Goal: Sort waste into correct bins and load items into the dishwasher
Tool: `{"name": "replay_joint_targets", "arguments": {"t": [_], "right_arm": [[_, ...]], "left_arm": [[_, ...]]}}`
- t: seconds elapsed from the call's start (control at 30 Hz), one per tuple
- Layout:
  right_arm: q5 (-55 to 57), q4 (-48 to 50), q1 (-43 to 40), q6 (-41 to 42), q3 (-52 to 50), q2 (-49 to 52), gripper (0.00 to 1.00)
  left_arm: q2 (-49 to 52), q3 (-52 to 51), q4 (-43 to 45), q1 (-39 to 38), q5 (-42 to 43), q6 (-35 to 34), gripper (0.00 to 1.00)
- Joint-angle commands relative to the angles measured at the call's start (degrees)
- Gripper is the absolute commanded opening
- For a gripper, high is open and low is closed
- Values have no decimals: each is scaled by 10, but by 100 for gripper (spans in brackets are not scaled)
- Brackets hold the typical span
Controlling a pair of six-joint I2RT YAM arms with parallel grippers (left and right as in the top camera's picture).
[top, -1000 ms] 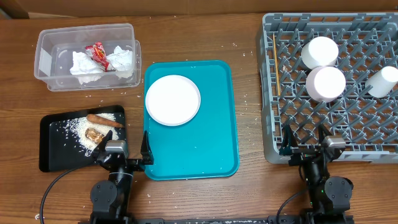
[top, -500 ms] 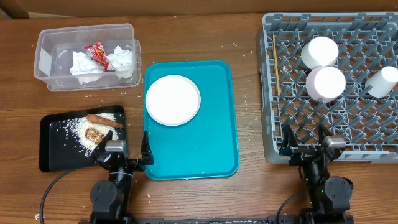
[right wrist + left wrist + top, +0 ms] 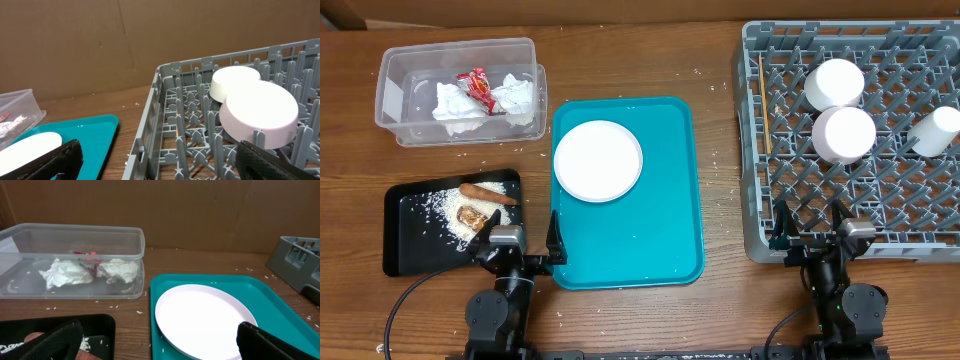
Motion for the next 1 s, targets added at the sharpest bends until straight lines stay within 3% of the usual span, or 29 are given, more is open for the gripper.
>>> {"name": "replay_joint_targets", "arguments": {"t": [0.0, 0.97], "right_arm": [[5, 3, -2, 0, -6, -5, 100], [4, 14, -2, 1, -6, -5, 100]], "left_arm": [[-7, -2, 0, -1, 8, 10, 100], [-7, -2, 0, -1, 8, 10, 100]]}}
